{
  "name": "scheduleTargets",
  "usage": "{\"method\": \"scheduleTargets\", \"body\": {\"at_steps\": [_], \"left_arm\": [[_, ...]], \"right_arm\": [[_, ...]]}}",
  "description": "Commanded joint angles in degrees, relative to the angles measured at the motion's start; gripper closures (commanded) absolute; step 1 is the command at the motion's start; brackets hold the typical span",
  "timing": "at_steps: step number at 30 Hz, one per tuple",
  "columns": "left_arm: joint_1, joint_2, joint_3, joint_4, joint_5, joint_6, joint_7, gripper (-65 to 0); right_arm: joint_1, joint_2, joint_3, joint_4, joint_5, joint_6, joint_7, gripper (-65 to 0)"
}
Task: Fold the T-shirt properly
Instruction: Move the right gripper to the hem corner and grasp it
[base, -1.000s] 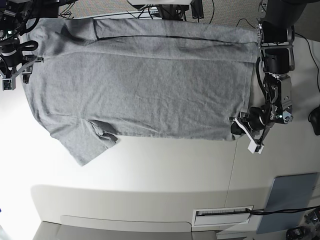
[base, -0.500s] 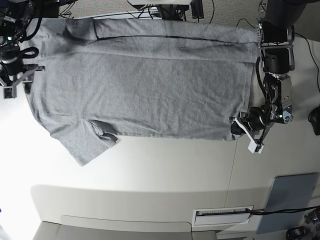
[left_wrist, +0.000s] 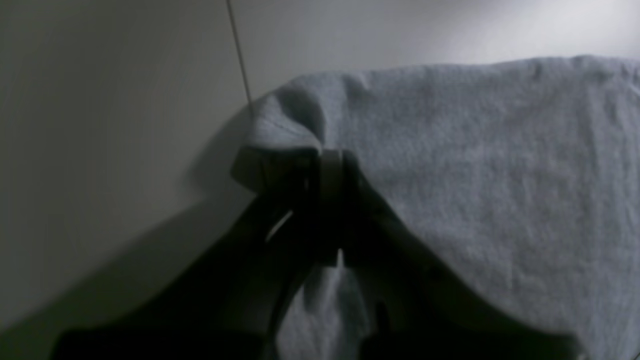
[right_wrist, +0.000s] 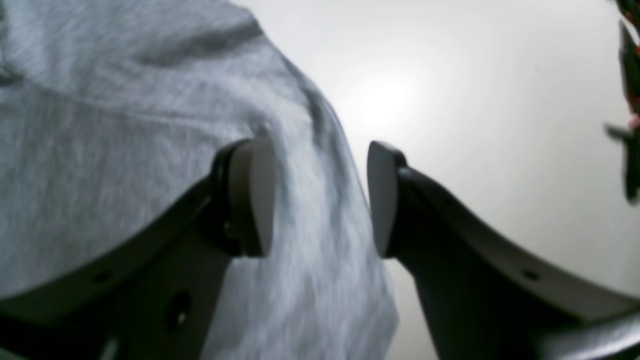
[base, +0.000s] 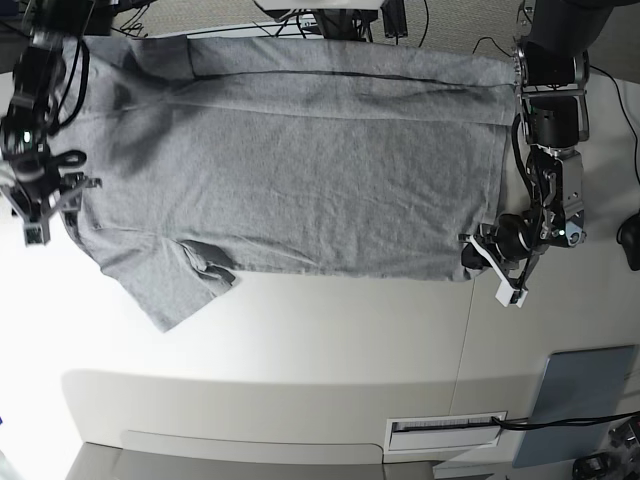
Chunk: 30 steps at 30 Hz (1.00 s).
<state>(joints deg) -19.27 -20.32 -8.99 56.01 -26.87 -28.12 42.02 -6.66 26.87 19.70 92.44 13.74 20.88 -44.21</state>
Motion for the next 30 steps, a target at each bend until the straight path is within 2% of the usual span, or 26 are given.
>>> {"method": "scheduleTargets", "body": {"at_steps": [1,12,18,22,26,30], "left_arm": [[-1.22,-0.63,-0.07,0.66,-0.15,-0.07,0.15,0.0],[-1.22,-0.63,-0.07,0.66,-0.13,-0.07,0.02,0.0],[-1.22,-0.66,-0.07,0.66,-0.13,-0.07,0.02,0.0],[-1.22,-0.66,-0.07,0.66,-0.13,-0.07,0.00,0.0],[-1.22,-0.63,-0.07,0.66,-0.15,-0.07,0.00,0.0],[-1.22,-0.66,-0.07,0.66,-0.13,-0.07,0.02,0.0]], "right_arm": [[3.04,1.88,-1.01,-1.27,0.37,-0.39,0.92,-29.5],[29.11,2.49,-16.33,-28.94,-0.11,-0.26,0.85,-29.5],[40.24,2.32,-23.58,-43.65,-0.42,-0.15,4.85,-29.5],[44.72,1.29,-26.53,-52.30,-0.70,0.13,8.48,-29.5],[46.42,-0.44,-27.21,-58.38,-1.09,1.88,11.67,-29.5],[46.49,-2.27,-27.21,-62.01,-4.94,1.62,14.45,-29.5]]}}
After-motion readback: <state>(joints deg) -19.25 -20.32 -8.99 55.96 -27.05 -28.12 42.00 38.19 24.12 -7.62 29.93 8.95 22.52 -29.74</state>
